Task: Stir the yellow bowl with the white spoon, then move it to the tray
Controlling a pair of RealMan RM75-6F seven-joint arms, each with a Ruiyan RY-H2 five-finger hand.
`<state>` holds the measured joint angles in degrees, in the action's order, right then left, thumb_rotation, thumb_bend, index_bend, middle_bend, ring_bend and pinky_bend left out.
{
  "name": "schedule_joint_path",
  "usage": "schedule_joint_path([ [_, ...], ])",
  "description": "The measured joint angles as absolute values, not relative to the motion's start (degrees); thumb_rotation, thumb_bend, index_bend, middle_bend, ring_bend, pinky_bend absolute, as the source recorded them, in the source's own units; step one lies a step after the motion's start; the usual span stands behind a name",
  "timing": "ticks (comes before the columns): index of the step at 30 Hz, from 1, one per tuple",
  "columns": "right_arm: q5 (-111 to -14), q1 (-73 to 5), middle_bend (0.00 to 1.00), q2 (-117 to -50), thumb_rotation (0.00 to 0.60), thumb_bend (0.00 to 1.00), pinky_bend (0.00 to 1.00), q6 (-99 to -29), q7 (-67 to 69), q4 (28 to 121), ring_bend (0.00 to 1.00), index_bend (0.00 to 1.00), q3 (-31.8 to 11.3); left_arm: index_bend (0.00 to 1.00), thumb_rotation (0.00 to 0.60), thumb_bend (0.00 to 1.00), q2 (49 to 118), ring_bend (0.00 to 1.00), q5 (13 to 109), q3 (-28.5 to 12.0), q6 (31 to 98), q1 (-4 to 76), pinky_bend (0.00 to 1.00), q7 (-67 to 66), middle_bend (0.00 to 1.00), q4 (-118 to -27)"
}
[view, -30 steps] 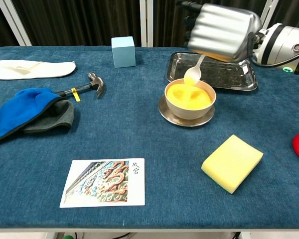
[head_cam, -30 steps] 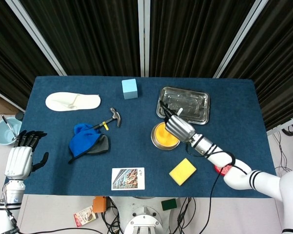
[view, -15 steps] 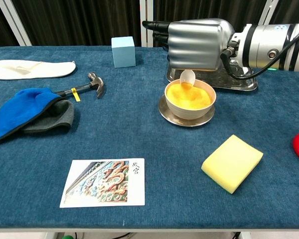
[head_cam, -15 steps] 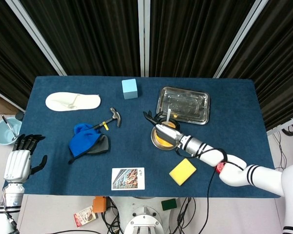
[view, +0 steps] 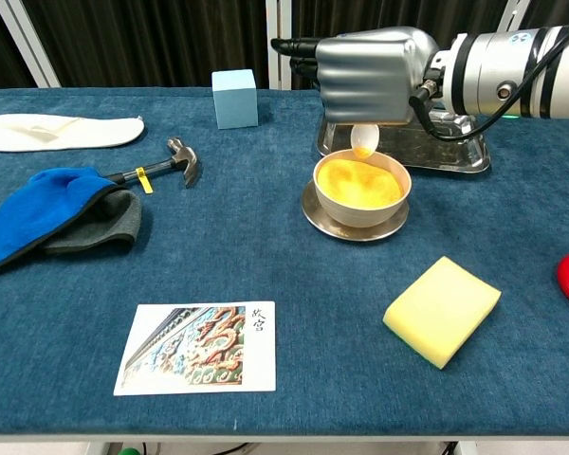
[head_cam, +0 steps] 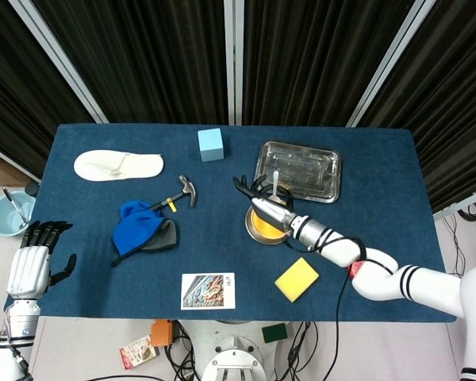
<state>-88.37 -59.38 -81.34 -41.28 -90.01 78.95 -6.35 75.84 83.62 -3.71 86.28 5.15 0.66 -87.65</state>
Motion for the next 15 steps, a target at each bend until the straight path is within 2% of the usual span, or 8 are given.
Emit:
schedule_joint_path([
  [8,-84.6,-58.7,0.38,-84.7,0.600,0.49,0.00,-43.3,-94.8,78.9,0.13,0.70,-6.9,0.24,0.600,0.35,76.6,0.14,83.5,-3.7,86.1,5.1,0.08,1.4,0.19,-86.4],
  [15,-75.8,-56.9,0.39,-87.9,0.600,0.49,0.00,-47.8,-110.3,79.5,0.13,0.70,-7.3,0.24,0.600,0.35,76.7,0.14,83.4,-3.7,86.1,4.9,0.08,1.9,0.19,-85.9],
])
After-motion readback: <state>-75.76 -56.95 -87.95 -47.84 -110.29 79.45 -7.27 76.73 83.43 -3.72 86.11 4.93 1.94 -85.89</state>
